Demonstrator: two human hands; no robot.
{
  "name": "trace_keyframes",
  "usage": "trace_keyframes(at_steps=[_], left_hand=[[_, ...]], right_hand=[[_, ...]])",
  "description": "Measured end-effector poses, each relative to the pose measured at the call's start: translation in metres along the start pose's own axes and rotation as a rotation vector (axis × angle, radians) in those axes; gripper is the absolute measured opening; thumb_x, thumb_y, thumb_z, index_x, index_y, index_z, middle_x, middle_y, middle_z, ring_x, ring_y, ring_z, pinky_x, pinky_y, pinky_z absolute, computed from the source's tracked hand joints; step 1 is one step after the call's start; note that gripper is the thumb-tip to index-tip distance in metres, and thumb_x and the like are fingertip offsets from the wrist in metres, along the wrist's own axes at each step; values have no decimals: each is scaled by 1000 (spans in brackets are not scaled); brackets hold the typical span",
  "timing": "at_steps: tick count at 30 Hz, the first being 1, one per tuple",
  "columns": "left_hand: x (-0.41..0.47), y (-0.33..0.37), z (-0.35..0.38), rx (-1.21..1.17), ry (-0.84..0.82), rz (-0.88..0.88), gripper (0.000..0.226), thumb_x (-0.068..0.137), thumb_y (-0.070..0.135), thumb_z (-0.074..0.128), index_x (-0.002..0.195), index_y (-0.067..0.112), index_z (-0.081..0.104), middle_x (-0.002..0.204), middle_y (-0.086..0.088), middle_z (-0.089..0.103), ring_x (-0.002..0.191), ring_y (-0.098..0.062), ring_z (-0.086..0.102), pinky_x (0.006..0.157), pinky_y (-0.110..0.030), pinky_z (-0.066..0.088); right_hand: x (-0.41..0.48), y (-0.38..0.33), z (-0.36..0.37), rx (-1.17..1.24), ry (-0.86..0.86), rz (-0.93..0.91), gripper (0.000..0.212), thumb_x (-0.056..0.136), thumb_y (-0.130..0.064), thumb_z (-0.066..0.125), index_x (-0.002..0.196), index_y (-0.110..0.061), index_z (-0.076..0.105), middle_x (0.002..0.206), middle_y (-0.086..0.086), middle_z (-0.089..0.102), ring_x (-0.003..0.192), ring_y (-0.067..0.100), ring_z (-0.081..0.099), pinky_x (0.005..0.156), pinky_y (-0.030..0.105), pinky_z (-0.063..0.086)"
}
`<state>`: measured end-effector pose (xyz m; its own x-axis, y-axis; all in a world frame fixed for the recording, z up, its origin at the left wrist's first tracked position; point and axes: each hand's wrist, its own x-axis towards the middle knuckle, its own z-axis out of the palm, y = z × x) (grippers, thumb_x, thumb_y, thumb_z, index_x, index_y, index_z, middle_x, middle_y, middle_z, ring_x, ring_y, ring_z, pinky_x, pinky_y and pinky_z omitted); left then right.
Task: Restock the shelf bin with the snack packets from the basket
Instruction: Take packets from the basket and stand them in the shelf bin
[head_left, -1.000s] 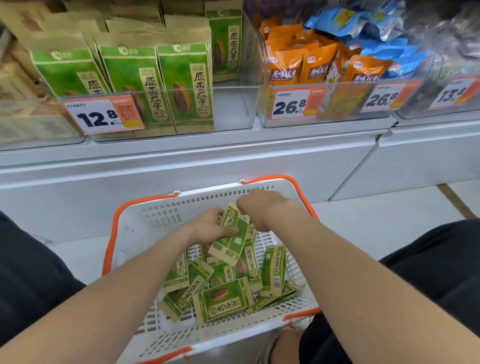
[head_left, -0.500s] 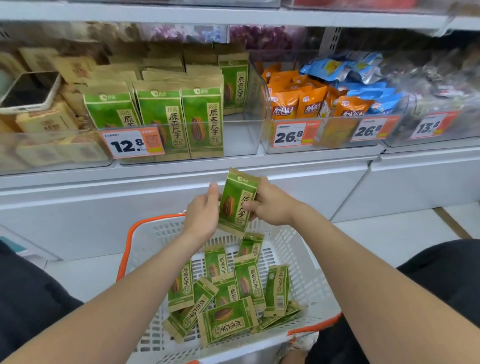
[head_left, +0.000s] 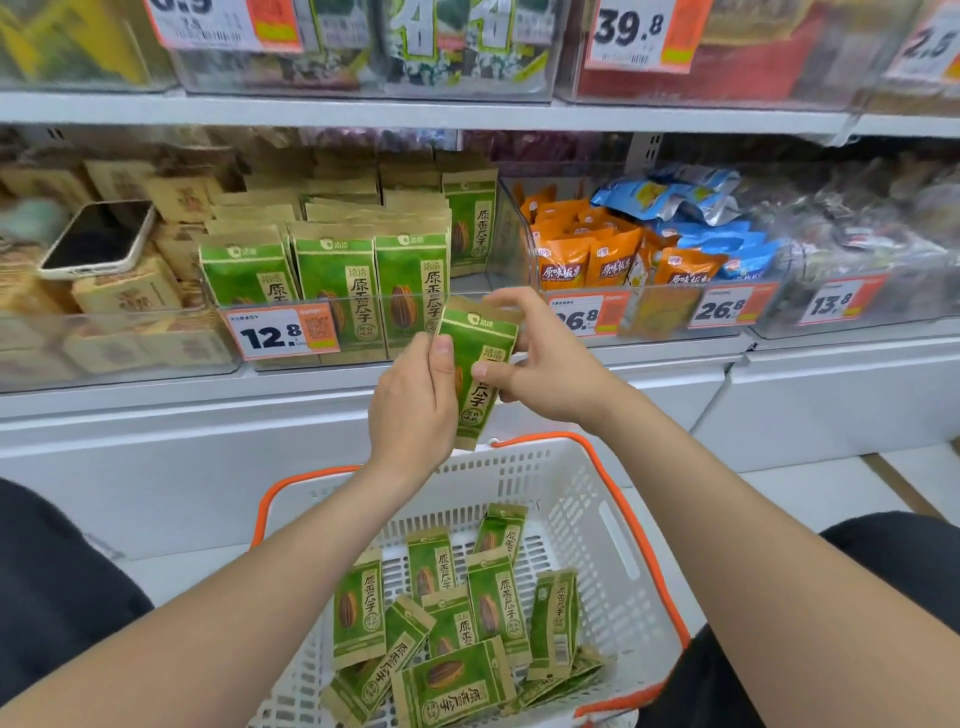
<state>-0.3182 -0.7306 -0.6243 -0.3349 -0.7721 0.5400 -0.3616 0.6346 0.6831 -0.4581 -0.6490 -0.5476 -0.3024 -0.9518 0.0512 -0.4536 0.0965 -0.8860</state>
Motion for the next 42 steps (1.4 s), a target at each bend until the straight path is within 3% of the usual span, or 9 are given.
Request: trace_keyframes(at_steps=[3, 8, 11, 16, 18, 22, 25, 33, 42], left_hand=[[17, 11, -7, 80, 26, 130, 34, 112, 38, 29, 94, 19, 50, 88, 3, 52, 81, -22, 48, 68, -38, 32], [60, 27, -23, 356, 127, 310, 27, 99, 27, 49, 117, 13, 64, 115, -7, 57, 102, -29, 50, 83, -44, 39], [85, 30, -35, 613, 57, 418, 48, 85, 27, 57, 130, 9, 57, 134, -13, 54, 119, -36, 50, 93, -48, 40], [119, 24, -45, 850, -172, 402, 84, 84, 43, 54, 155, 2, 34, 162, -20, 37, 148, -40, 35, 119, -56, 29], [126, 19, -44, 882, -205, 371, 84, 88, 52, 44, 154, 2, 35, 158, -18, 42, 146, -37, 39, 120, -57, 28], [132, 13, -39, 881, -165, 391, 67, 88, 55, 39, 137, 9, 47, 131, -10, 59, 122, -32, 55, 111, -54, 35], [137, 15, -37, 869, -142, 409, 55, 88, 58, 42, 117, 12, 54, 114, -8, 65, 108, -32, 59, 100, -51, 39], [153, 7, -33, 878, -120, 410, 71, 85, 70, 45, 125, 11, 53, 117, -13, 70, 109, -35, 63, 109, -55, 38], [154, 7, -30, 866, -105, 377, 66, 83, 71, 44, 112, 13, 61, 109, -7, 71, 102, -30, 62, 97, -50, 40]], right_hand=[[6, -18, -11, -123, 93, -165, 68, 93, 2, 70, 137, -37, 34, 134, -10, 54, 114, 16, 65, 89, 42, 63], [17, -45, -30, -188, 411, -357, 59, 94, 6, 59, 136, -28, 36, 123, -10, 59, 103, 15, 65, 86, 37, 56], [29, -51, -38, -170, 600, -428, 58, 91, 9, 58, 137, -20, 39, 125, -10, 57, 108, 13, 60, 85, 18, 44], [56, -48, -37, -264, 581, -436, 56, 90, 11, 61, 133, -22, 44, 125, -4, 58, 110, 13, 57, 90, 20, 46], [67, -43, -32, -390, 521, -407, 55, 89, 10, 64, 128, -24, 46, 118, 1, 58, 102, 13, 55, 84, 11, 44], [90, -35, -23, -837, 547, -268, 46, 90, -10, 70, 124, -31, 47, 114, 1, 64, 109, 29, 52, 90, 44, 38], [110, -35, -24, -973, 516, -152, 44, 92, -22, 72, 130, -29, 52, 116, 3, 67, 117, 34, 49, 95, 48, 35], [158, -50, -31, -1317, 225, -20, 45, 91, -26, 71, 131, -18, 54, 125, 14, 66, 137, 42, 41, 113, 60, 24], [186, -49, -19, -1451, 236, 4, 73, 82, -21, 76, 147, -18, 42, 136, 18, 61, 143, 45, 34, 118, 64, 16]])
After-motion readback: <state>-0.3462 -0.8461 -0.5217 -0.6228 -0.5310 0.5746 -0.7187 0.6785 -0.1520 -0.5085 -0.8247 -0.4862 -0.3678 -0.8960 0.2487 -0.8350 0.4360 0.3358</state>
